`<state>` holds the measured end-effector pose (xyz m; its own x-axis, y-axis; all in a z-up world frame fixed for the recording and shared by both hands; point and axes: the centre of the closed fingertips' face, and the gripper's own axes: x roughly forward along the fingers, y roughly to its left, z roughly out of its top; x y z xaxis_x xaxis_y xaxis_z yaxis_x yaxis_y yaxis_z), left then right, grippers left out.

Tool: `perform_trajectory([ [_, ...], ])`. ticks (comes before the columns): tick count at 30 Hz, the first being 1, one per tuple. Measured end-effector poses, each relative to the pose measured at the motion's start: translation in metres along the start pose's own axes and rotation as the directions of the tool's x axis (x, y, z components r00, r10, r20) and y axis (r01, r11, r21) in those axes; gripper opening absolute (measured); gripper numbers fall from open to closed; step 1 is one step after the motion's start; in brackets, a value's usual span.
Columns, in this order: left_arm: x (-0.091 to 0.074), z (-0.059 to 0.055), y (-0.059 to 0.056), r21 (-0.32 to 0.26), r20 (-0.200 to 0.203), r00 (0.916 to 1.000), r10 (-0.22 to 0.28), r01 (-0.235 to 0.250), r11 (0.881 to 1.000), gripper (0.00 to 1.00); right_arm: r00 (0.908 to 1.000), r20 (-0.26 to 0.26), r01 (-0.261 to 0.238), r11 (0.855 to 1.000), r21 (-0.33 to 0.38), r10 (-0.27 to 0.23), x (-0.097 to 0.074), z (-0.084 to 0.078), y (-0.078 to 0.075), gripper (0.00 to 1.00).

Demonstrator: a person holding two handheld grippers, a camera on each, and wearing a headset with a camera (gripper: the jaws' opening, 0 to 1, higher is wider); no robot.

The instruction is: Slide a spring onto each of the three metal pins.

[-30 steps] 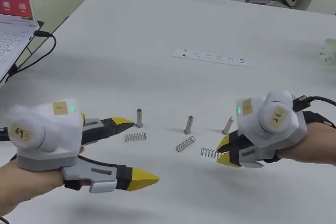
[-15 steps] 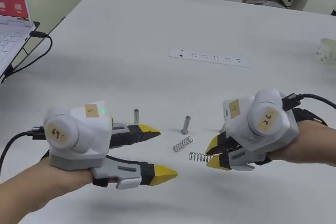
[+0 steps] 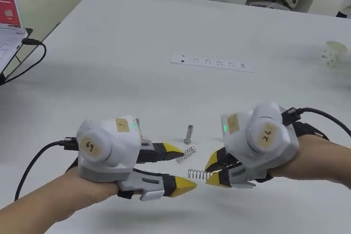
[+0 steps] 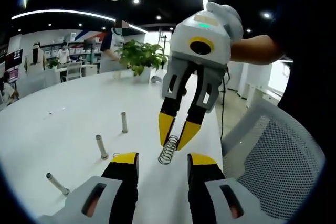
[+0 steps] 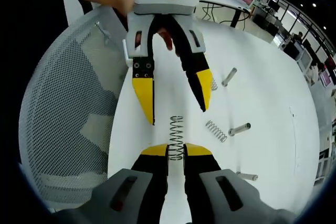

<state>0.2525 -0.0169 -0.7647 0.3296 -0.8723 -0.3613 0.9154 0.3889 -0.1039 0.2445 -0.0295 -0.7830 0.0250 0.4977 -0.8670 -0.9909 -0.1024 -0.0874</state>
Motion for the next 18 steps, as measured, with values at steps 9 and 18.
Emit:
perform_trajectory([
  [9, 0.002, -0.001, 0.002, -0.013, 0.007, 1.0, 0.005, -0.005, 1.0, 0.24, 0.9999, 0.008, -0.006, 1.0, -0.018, 0.006, -0.001, 0.007, -0.001, 0.08],
  [18, 0.0, -0.001, 0.002, -0.017, 0.02, 0.9998, 0.009, -0.009, 1.0, 0.16, 0.9998, 0.021, 0.002, 1.0, -0.03, -0.001, -0.002, 0.013, -0.001, 0.08],
])
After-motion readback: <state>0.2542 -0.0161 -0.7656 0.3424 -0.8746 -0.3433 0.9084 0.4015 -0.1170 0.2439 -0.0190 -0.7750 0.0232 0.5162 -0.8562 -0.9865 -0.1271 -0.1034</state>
